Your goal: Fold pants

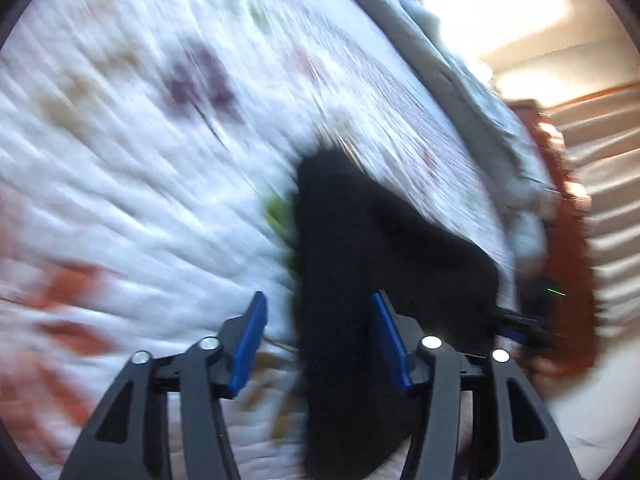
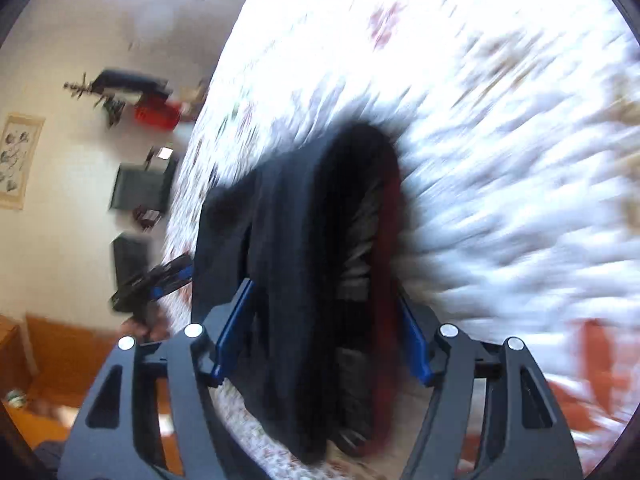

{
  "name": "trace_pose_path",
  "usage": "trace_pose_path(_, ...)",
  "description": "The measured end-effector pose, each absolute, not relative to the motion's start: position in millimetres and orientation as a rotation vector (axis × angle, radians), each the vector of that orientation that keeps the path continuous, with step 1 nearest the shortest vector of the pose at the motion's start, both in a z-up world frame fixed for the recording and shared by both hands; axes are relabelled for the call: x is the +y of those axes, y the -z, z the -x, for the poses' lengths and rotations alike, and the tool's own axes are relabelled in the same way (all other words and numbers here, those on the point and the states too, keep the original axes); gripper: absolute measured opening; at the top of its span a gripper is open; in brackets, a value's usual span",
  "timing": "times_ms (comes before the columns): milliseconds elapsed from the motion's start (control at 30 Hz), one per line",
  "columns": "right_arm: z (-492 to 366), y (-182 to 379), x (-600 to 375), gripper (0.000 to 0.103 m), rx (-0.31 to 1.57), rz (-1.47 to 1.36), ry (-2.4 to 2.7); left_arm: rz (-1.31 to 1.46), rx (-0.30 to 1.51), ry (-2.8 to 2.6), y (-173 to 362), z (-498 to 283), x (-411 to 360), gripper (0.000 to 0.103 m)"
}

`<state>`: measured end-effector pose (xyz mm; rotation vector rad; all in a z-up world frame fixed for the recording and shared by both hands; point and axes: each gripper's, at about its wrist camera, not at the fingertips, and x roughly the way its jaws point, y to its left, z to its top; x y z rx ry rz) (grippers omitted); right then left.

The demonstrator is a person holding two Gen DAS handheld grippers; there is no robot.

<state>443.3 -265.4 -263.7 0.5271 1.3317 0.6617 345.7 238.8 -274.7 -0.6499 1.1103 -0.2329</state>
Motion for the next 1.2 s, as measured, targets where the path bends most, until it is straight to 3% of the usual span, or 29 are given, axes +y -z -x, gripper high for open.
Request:
trace_pose_path(67, -446.7, 236.0, -289.8, 0.051, 1.23, -0.536, -0.588, 0.651, 1.01, 0.279, 244.1, -342.7, 239.5, 0.055)
trace_pose_path(167, -452.6, 200.9, -299.1, 0.045, 1.097, -0.628, -0.685, 0.651, 0.92, 0.403, 216.5, -350.5, 218.8, 0.056)
trace_pose_path(367, -484.3, 242.9, -237.6, 0.038, 1.229, -0.765, -0.805, 0.813, 1.034, 0.627, 259.1, -414.8, 174.4, 0.056)
trace_pose_path(433, -489.9, 271.4, -232.0, 0.029, 1.288, -0.787, -0.756, 0.821, 1.093, 0.57, 284.2, -424.4, 181.5, 0.052)
trace_pose_path(500, -488.1, 291.8, -227.5, 0.004, 1.321, -0.774, -0.692, 0.856, 1.117, 0.524, 306.6, -428.1, 195.9, 0.039)
trace_pose_path(533, -490.5, 302.3, -230.4, 0.0, 1.337, -0.772, -0.668, 0.895, 1.108, 0.509, 312.6, -430.8, 203.1, 0.038)
trace_pose_path(633, -489.5, 304.7, -236.5, 0.0, 1.324, -0.81, -0.67, 1.003, 1.047, 0.464, 312.7, -431.1, 226.1, 0.048)
trace_pose_path(700, -482.3, 284.7, -239.9, 0.021, 1.277, -0.806, -0.69, 1.03, 1.006, 0.444, 301.3, -422.2, 235.8, 0.06)
trace_pose_path(767, -466.5, 257.0, -242.9, 0.032, 1.219, -0.793, -0.737, 1.002, 0.955, 0.447, 281.6, -401.3, 241.3, 0.064)
trace_pose_path(900, -421.8, 218.1, -238.5, 0.032, 1.159, -0.78, -0.887, 0.943, 0.894, 0.551, 253.0, -328.5, 230.3, 0.067)
trace_pose_path(1000, -395.7, 235.6, -233.0, 0.032, 1.204, -0.771, -0.916, 0.947, 0.919, 0.569, 266.5, -294.5, 218.1, 0.067)
trace_pose_path(1067, -388.6, 266.2, -235.0, 0.026, 1.262, -0.787, -0.86, 0.947, 0.967, 0.55, 288.2, -288.4, 210.8, 0.066)
trace_pose_path(1133, -388.1, 292.3, -239.2, 0.002, 1.305, -0.778, -0.799, 0.972, 0.979, 0.544, 307.5, -289.3, 209.4, 0.063)
trace_pose_path(1200, -387.7, 307.2, -251.2, 0.0, 1.308, -0.805, -0.77, 1.031, 0.96, 0.556, 315.7, -290.0, 215.9, 0.06)
